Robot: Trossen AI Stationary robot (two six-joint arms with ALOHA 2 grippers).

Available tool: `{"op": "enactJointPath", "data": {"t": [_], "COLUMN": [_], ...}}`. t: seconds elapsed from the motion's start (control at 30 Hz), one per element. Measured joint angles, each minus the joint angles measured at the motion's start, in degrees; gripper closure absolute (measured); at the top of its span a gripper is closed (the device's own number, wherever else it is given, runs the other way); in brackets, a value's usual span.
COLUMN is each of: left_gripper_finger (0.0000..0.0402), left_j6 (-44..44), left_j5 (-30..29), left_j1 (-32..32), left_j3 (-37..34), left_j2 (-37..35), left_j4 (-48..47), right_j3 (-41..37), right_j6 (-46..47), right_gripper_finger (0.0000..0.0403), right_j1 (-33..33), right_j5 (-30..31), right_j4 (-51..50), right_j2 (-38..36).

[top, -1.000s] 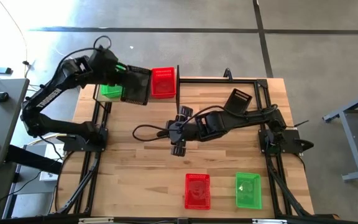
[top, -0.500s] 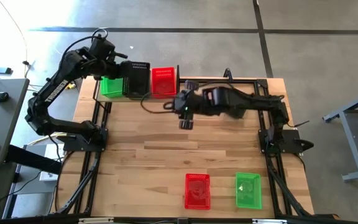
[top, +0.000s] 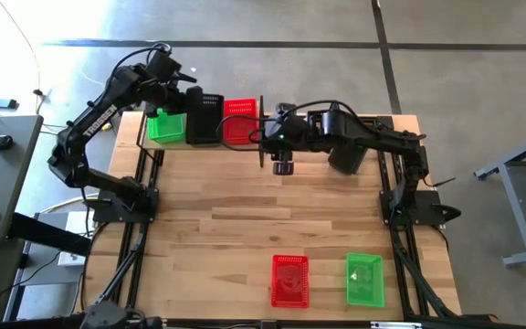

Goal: Stack baskets on shelf by color
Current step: Stack the bottom black bin on top of the black bin on the shelf

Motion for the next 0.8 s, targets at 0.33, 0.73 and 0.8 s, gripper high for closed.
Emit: {"op": "enactJointPath", "data": {"t": [0.33, 0.73, 0.8], "left_gripper_finger": [0.0388, 0.0333, 0.0324], "left_j6": [-1.06, 3.31, 4.43], "left_j5": [-0.86, -4.92, -4.88], "left_j1": [0.32, 0.72, 0.70], "left_j3": [0.00, 0.00, 0.00], "left_j2": [2.58, 3.14, 3.14], "left_j4": [-0.06, -0.04, 0.05], "right_j3": [0.00, 0.00, 0.00], "right_j6": [-1.28, -0.05, 0.26], "right_gripper_finger": [0.0206, 0.0206, 0.0206], "right_j1": [-1.28, -1.31, -1.31], "right_j5": [-0.12, -0.04, 0.03], "right_j4": [-0.26, -0.26, -0.22], "right_j2": [0.00, 0.00, 0.00]}}
